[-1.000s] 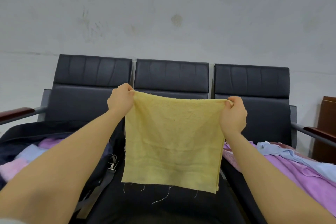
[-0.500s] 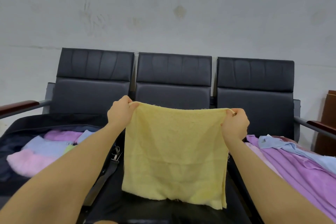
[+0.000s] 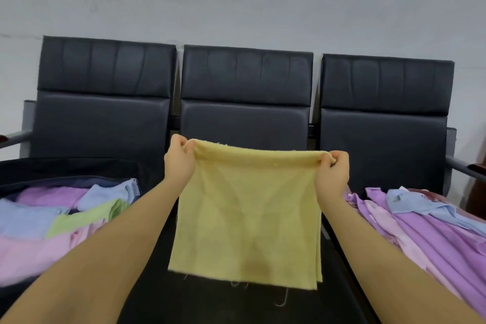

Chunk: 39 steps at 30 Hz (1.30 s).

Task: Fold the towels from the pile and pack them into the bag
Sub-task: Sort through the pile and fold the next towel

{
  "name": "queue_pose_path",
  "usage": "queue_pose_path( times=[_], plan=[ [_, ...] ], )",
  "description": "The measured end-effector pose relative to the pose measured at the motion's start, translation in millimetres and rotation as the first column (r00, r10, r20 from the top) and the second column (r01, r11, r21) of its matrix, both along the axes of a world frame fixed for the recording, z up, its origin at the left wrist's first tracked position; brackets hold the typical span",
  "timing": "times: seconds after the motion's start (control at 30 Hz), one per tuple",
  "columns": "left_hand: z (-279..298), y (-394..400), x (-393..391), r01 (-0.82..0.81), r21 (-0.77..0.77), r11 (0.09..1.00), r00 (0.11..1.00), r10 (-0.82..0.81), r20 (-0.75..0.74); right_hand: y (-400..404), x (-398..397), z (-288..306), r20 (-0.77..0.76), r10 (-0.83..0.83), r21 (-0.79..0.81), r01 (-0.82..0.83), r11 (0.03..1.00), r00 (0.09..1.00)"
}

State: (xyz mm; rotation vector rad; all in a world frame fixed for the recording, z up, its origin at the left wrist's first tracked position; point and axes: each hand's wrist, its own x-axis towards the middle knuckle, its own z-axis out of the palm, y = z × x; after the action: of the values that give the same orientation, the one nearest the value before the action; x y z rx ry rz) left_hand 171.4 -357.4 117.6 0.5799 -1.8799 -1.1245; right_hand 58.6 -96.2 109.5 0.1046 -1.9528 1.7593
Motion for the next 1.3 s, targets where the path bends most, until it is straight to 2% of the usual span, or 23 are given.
queue_pose_path(
  times=[0.1,0.17,0.33,0.47,0.53,0.67,0.77,0.9,0.97,1.03,1.1,1.17,1.23,1.3],
  plan=[
    [9.6,2.5,-9.1,0.001,0.000,1.000,0.990,-0.001,-0.142,-10.1,-3.5,13.8,-0.080,0.071,-0.117,-0.080,0.990,0.994],
    [10.1,4.5,-7.5,-0.003,-0.005,1.000,0.979,0.002,-0.205,-13.4,-1.6,17.7,-0.136,0.088,-0.131,-0.106,0.986,0.987],
    [-22.9,12.7,11.3,-0.043,-0.002,0.999,0.976,0.041,-0.213,-8.9,12.7,-10.0,-0.129,0.081,-0.082,-0.092,0.992,0.988],
    [-69.7,24.0,38.0,-0.157,-0.095,0.983,0.986,0.151,-0.064,7.0,36.1,-48.9,-0.025,0.044,0.028,-0.043,0.999,0.999],
    [-90.4,30.6,51.7,-0.227,-0.157,0.961,0.970,0.237,0.054,13.3,45.6,-69.5,-0.009,-0.018,0.106,0.018,0.994,1.000],
    [-125.5,32.3,66.8,-0.262,-0.334,0.905,0.913,0.345,0.219,21.1,56.2,-100.4,0.029,-0.145,0.255,0.132,0.958,0.989],
    [-139.4,26.6,67.4,-0.179,-0.433,0.884,0.876,0.343,0.338,24.0,55.9,-116.6,0.116,-0.177,0.370,0.123,0.921,0.977],
    [-154.2,14.2,52.0,-0.005,-0.580,0.815,0.780,0.366,0.507,22.2,40.6,-136.3,0.275,-0.182,0.506,0.018,0.862,0.944],
    [-162.3,6.7,40.2,0.046,-0.609,0.792,0.748,0.377,0.546,19.6,31.2,-144.2,0.320,-0.147,0.514,-0.041,0.857,0.936],
    [-167.3,0.3,26.3,0.049,-0.633,0.773,0.756,0.385,0.529,16.1,21.8,-148.7,0.332,-0.117,0.478,-0.061,0.876,0.936],
    [-166.1,-5.2,11.0,0.042,-0.635,0.771,0.785,0.368,0.499,13.2,11.7,-150.4,0.301,-0.116,0.462,-0.038,0.886,0.946],
    [-163.3,-10.7,-4.3,0.043,-0.627,0.778,0.773,0.371,0.514,9.7,0.6,-150.7,0.264,-0.104,0.462,-0.031,0.886,0.959],
    [-166.2,-14.4,-16.3,0.037,-0.629,0.777,0.716,0.419,0.559,4.7,-10.6,-152.7,0.235,-0.084,0.490,-0.043,0.870,0.968],
    [-173.6,-12.7,-23.7,0.051,-0.676,0.735,0.625,0.505,0.595,-0.2,-17.5,-159.5,0.190,-0.093,0.604,-0.042,0.796,0.977]
  ],
)
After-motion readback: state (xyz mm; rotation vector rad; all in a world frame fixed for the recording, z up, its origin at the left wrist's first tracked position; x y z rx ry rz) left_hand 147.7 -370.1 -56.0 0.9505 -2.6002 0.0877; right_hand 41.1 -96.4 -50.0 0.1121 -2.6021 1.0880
